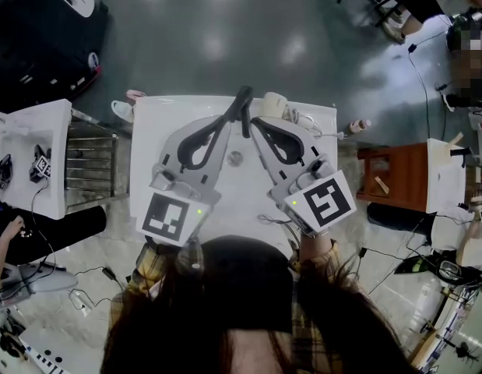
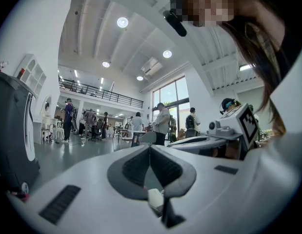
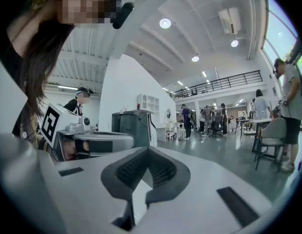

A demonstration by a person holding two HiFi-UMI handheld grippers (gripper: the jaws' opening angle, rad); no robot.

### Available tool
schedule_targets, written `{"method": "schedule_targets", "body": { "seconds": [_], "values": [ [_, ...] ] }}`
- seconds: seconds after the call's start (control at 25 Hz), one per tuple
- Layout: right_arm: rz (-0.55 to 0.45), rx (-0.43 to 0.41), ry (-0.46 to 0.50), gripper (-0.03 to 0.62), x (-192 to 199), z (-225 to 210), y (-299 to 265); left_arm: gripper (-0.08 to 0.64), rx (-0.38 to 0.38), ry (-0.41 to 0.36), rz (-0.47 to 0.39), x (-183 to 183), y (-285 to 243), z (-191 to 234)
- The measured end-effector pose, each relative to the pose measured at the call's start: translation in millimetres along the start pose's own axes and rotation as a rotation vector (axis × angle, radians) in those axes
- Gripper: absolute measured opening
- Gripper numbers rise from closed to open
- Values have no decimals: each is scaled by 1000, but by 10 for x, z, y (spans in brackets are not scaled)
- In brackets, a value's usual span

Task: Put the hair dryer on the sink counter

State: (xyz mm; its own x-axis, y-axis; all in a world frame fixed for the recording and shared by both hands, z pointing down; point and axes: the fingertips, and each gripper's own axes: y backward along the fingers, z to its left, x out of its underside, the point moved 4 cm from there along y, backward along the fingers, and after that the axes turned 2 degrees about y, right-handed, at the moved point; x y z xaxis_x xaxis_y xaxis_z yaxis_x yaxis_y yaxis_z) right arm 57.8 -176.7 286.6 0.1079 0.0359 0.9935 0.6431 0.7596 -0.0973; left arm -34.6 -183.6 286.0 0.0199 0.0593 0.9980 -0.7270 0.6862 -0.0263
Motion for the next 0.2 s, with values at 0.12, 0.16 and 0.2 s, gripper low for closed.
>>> {"method": "schedule_targets", "body": {
  "seconds": [0.12, 0.16, 0.2],
  "values": [
    [2, -1, 0, 15, -5, 0, 10, 20, -1, 2, -2, -10, 1, -11],
    [3, -2, 0, 15, -7, 0, 13, 20, -1, 2, -1, -11, 1, -15],
    [3, -4, 0, 15, -9, 0, 16, 20, -1, 2, 0, -12, 1, -19]
  ]
}}
